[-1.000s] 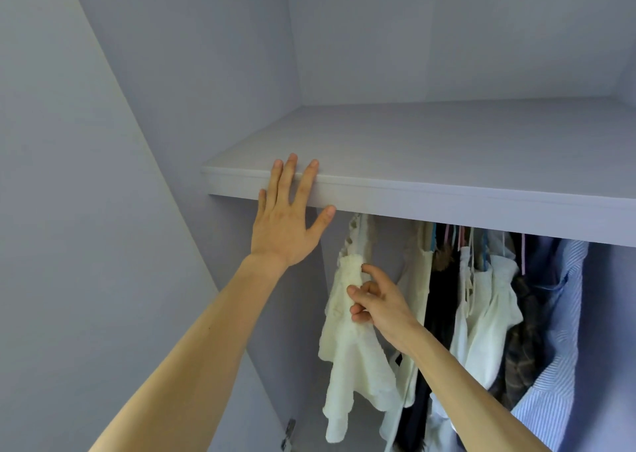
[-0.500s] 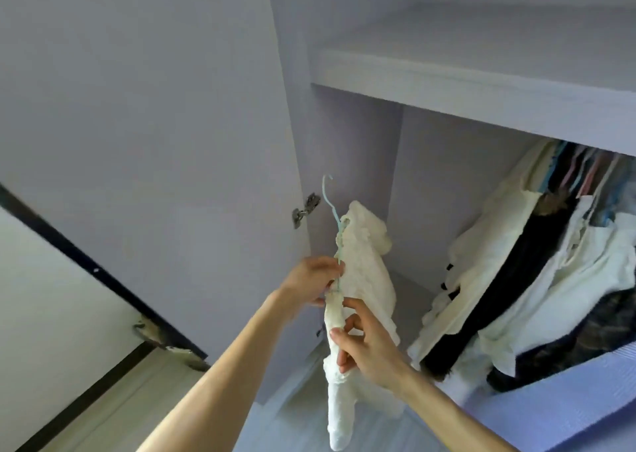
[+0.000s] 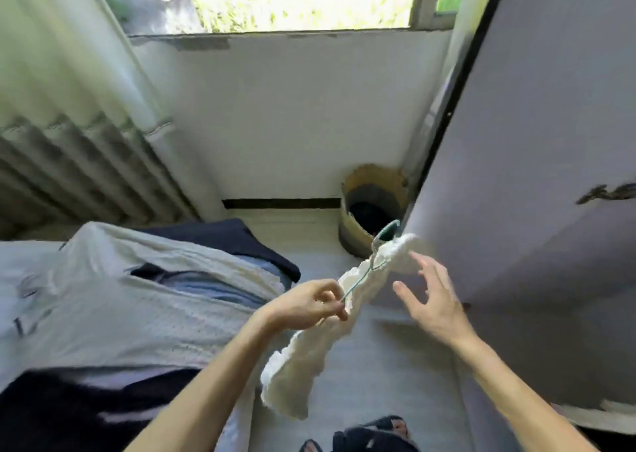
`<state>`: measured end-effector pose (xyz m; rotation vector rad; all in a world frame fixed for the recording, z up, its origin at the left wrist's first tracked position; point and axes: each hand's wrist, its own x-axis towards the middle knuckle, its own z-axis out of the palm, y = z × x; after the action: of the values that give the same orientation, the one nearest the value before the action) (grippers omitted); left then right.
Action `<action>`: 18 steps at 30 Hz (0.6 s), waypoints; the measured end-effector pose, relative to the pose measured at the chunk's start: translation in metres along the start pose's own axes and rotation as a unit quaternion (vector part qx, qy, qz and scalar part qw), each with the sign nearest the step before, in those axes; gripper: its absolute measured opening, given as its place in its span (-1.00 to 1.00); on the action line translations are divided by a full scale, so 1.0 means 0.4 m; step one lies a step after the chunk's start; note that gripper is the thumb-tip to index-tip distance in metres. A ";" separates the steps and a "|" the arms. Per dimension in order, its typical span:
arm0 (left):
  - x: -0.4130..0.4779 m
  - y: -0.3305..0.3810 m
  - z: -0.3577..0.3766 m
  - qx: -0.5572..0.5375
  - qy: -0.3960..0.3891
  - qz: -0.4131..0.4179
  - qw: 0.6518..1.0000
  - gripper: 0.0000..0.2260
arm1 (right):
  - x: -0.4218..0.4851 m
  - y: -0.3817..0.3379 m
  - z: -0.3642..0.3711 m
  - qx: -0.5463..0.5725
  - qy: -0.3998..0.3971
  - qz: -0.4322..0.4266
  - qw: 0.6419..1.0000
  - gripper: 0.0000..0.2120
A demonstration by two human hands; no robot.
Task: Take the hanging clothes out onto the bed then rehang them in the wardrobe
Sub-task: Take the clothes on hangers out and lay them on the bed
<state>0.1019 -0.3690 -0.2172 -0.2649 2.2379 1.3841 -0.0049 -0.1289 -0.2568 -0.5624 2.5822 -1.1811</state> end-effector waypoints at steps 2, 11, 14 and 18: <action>-0.123 -0.067 -0.023 -0.030 0.026 -0.026 0.999 -0.92 | 0.041 -0.062 0.062 -0.084 -0.061 -0.091 0.990 -0.41; -0.627 -0.290 0.006 -0.225 0.195 -0.122 0.947 -0.90 | 0.027 -0.336 0.450 -0.201 -0.251 -0.442 0.838 -0.55; -0.757 -0.324 0.065 -0.291 0.278 -0.138 0.905 -0.91 | -0.044 -0.411 0.556 -0.164 -0.364 -0.424 0.813 -0.48; -0.858 -0.335 0.149 -0.311 0.406 -0.197 0.837 -0.78 | -0.162 -0.476 0.670 -0.053 -0.383 -0.458 0.800 -0.51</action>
<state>0.4699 -0.4100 -0.1718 -1.7122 1.9866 1.9297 0.1994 -0.3936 -0.2791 -1.9727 1.6246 -0.7096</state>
